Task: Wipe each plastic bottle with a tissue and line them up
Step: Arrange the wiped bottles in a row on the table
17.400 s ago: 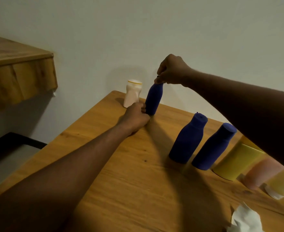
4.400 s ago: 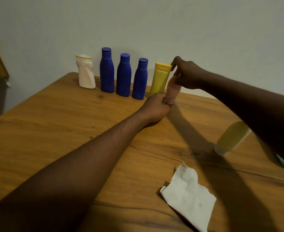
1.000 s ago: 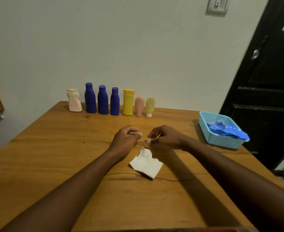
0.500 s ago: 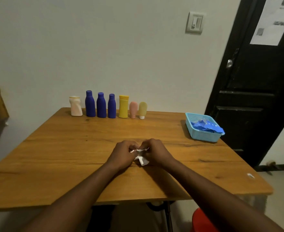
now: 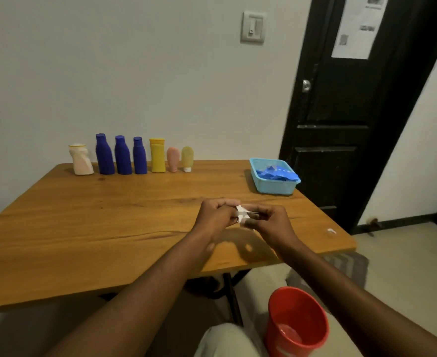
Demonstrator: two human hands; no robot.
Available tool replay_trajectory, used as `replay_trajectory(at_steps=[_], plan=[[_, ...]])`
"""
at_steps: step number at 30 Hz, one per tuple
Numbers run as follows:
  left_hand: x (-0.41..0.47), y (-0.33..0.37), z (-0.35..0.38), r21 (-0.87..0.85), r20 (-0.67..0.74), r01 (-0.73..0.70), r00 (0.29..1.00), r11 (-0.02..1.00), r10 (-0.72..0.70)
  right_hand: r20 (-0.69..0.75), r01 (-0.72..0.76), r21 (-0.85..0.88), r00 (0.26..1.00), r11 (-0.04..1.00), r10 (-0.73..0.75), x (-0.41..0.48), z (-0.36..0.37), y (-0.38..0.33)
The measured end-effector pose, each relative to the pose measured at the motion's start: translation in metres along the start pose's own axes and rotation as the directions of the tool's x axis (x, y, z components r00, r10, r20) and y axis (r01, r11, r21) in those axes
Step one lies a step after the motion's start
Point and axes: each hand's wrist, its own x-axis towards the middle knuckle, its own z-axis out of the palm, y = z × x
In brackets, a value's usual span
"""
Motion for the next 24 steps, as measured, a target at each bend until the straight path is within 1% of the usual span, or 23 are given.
replay_trajectory(at_steps=[2, 4, 8, 11, 13, 16, 20, 24], plan=[[-0.015, -0.004, 0.02, 0.009, 0.089, 0.01, 0.996, 1.0, -0.011, -0.058, -0.013, -0.051, 0.998, 0.999, 0.01, -0.017, -0.022, 0.006], [-0.025, -0.012, 0.037, 0.058, 0.161, 0.006, 0.987, 0.998, -0.015, -0.094, -0.026, -0.052, 0.995, 0.998, 0.021, -0.033, -0.041, 0.013], [-0.044, -0.038, 0.067, 0.119, 0.225, 0.007, 0.974, 0.993, -0.034, -0.193, -0.061, -0.085, 0.98, 0.995, 0.043, -0.065, -0.07, 0.034], [-0.052, -0.056, 0.083, 0.179, 0.266, -0.095, 0.963, 0.979, 0.045, -0.247, -0.065, -0.123, 0.968, 0.99, 0.033, -0.085, -0.083, 0.049], [-0.057, -0.064, 0.094, 0.216, 0.302, -0.137, 0.951, 0.967, 0.068, -0.276, -0.052, -0.128, 0.961, 0.99, 0.014, -0.099, -0.089, 0.055], [-0.063, -0.08, 0.109, 0.263, 0.335, -0.152, 0.94, 0.953, 0.057, -0.303, -0.051, -0.15, 0.953, 0.987, 0.003, -0.114, -0.098, 0.069], [-0.065, -0.112, 0.122, 0.323, 0.399, -0.151, 0.917, 0.934, 0.01, -0.304, -0.101, -0.176, 0.952, 0.979, 0.043, -0.132, -0.11, 0.098], [-0.059, -0.142, 0.136, 0.392, 0.39, -0.094, 0.918, 0.915, -0.073, -0.334, -0.16, -0.189, 0.938, 0.969, 0.089, -0.14, -0.119, 0.136]])
